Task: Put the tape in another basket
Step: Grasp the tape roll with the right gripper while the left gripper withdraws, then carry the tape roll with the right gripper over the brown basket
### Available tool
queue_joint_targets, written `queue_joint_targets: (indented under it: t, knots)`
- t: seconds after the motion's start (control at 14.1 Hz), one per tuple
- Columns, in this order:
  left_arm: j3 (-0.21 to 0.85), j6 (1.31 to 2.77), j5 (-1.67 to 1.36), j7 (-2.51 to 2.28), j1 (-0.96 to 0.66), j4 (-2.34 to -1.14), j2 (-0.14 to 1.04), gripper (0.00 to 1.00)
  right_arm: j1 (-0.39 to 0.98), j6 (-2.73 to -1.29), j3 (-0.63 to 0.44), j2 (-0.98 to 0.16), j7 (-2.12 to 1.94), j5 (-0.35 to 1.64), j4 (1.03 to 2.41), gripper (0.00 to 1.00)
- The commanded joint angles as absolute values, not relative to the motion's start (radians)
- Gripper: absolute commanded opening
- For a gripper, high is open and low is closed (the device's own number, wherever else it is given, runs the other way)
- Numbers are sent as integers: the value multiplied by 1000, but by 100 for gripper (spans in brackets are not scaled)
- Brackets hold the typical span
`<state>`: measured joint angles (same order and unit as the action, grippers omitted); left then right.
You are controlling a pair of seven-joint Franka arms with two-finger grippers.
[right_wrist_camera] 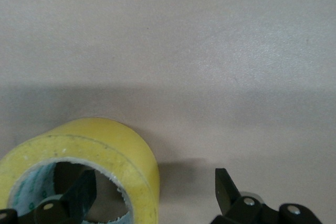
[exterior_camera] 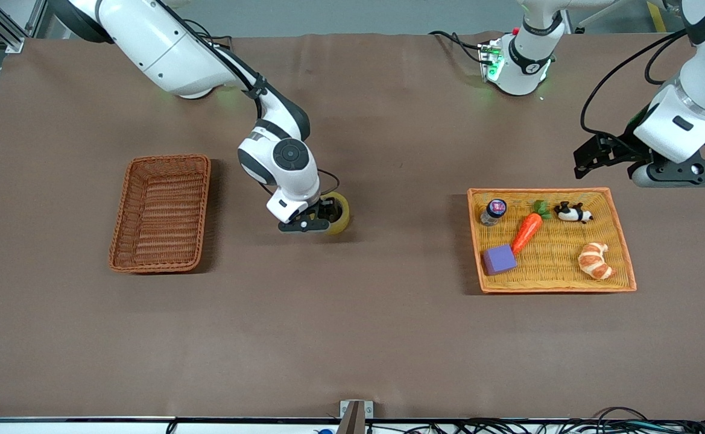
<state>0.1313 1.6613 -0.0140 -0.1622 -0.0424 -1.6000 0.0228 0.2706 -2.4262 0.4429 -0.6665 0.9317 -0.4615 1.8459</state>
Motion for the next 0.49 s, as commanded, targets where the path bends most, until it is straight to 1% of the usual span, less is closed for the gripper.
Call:
queue_joint_targets:
  t: [0.0, 0.07, 0.14, 0.21, 0.28, 0.35, 0.42]
  knots:
    - [91, 1655, -31, -147, -58, -1565, 37, 100, 265, -2439, 449, -689, 954, -502, 1836, 98]
    - [91, 1654, -29, -149, -60, -1571, 35, 100, 267, -2448, 449, -692, 954, -512, 1838, 88]
    - [94, 1655, -25, -150, -58, -1574, 35, 100, 264, -2445, 449, -695, 953, -514, 1836, 64]
    - [100, 1657, -20, -150, -58, -1581, 28, 100, 255, -2438, 449, -695, 953, -511, 1836, 31]
    - [100, 1667, -17, -149, -60, -1612, 9, 100, 253, -2434, 449, -693, 953, -509, 1835, 11]
    - [100, 1683, -17, -149, -60, -1637, -12, 100, 252, -2433, 449, -693, 953, -506, 1833, 2]
    - [101, 1699, -17, -149, -60, -1673, -37, 100, 249, -2431, 449, -693, 950, -505, 1826, 0]
